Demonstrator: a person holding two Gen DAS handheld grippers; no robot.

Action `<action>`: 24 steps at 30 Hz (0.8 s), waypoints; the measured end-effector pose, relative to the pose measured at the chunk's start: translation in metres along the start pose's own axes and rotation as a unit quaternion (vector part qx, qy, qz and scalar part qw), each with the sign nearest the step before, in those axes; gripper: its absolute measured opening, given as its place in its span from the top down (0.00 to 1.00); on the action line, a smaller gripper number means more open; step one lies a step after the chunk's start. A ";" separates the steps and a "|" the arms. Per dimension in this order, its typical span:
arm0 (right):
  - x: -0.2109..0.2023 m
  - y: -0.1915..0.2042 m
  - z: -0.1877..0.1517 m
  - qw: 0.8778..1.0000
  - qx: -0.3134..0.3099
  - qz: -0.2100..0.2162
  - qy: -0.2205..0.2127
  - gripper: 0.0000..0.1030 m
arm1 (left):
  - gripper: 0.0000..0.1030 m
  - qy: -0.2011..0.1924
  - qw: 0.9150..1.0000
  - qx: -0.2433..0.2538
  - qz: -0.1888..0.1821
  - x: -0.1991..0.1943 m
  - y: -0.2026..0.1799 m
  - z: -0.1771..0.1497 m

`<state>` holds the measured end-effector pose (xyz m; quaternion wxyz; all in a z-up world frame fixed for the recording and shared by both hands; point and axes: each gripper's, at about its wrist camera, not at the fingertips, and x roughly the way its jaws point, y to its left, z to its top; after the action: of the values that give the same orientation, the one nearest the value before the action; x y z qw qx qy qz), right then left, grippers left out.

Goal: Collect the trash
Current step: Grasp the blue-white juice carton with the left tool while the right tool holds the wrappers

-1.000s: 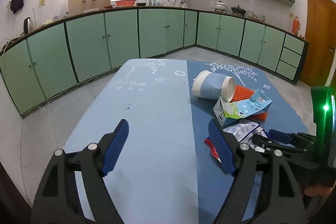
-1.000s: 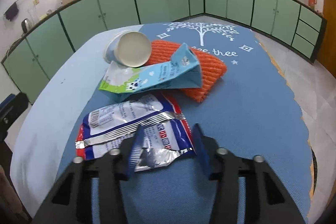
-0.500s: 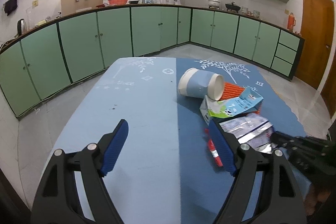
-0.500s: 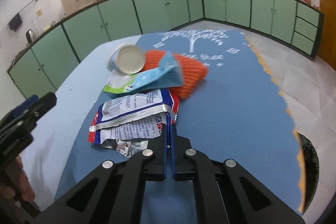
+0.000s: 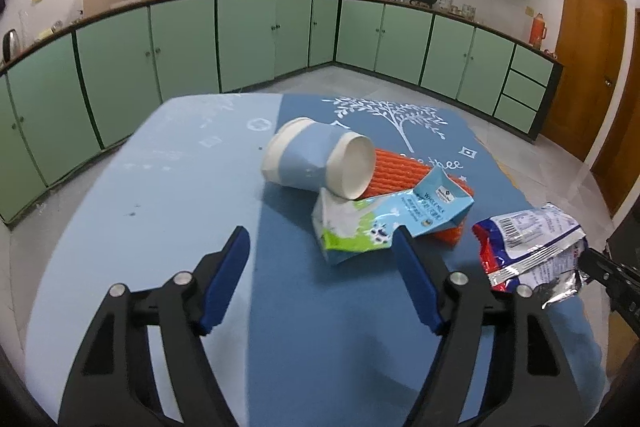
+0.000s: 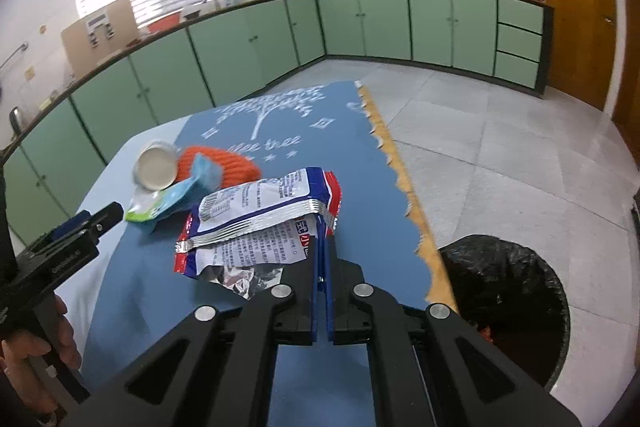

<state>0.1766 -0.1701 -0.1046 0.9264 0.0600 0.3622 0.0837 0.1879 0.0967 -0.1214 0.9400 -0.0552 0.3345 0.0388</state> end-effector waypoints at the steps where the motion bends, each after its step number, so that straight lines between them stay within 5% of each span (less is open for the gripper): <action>1: 0.001 -0.001 0.001 1.000 0.000 0.000 -0.001 0.97 | 0.39 0.003 1.000 -0.001 -0.002 0.004 -0.001 0.001; 7: 0.007 -0.001 0.002 1.000 -0.003 -0.001 0.000 0.97 | 0.85 0.031 0.999 -0.009 -0.032 0.021 -0.008 0.003; 15: 0.010 -0.007 -0.002 1.000 0.004 -0.009 0.003 0.97 | 0.92 0.058 0.991 0.008 -0.119 0.003 -0.026 -0.017; 18: 0.008 -0.011 -0.002 1.000 0.007 -0.014 0.002 0.97 | 0.86 0.050 0.992 0.017 -0.116 -0.008 -0.029 -0.023; 20: 0.008 -0.012 -0.002 1.000 0.009 -0.015 0.003 0.97 | 0.43 0.039 0.994 0.023 -0.100 -0.011 -0.029 -0.021; 21: 0.008 -0.013 -0.003 1.000 0.009 -0.016 0.003 0.97 | 0.36 0.029 0.995 0.023 -0.087 -0.011 -0.028 -0.019; 24: 0.010 -0.011 -0.004 1.000 0.009 -0.015 0.006 0.97 | 0.33 0.027 0.996 0.014 -0.078 -0.001 -0.022 -0.007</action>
<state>0.1818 -0.1784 -0.1160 0.9249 0.0621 0.3689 0.0673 0.1851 0.0735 -0.1240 0.9313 -0.0692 0.3552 -0.0408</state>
